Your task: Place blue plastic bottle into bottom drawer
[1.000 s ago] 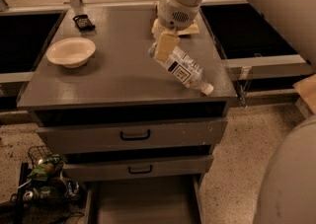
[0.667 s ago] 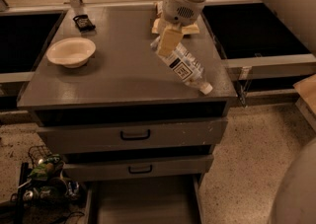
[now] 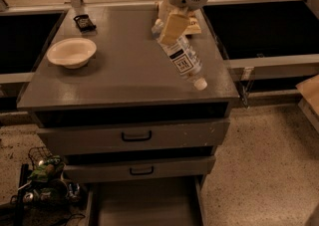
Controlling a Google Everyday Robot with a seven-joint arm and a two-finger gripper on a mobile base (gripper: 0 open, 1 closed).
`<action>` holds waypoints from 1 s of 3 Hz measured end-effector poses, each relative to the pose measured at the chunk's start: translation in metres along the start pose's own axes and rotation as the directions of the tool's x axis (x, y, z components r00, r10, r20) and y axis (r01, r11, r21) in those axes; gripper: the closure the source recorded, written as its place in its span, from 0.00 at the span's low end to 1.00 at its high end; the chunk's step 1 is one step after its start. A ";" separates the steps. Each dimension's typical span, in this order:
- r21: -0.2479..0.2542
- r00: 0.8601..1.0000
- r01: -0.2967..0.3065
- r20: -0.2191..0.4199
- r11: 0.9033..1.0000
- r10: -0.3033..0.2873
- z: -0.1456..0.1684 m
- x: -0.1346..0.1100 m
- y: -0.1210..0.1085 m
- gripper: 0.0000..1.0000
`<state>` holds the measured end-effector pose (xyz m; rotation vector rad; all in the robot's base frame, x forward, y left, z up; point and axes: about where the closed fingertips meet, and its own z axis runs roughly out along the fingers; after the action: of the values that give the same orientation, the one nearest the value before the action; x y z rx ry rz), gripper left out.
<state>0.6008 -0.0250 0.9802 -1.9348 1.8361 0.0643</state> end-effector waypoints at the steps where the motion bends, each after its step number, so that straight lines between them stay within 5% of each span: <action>1: 0.017 1.000 0.010 0.010 1.000 -0.010 -0.020 -0.002 0.007 1.00; 3: 0.108 0.998 -0.053 0.024 0.993 0.051 -0.071 0.021 0.051 1.00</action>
Offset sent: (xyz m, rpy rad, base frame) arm -0.0478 -0.0352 0.0361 0.0414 -0.0386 -0.0289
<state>0.5340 -0.0697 1.0211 -1.8061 1.8370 0.0021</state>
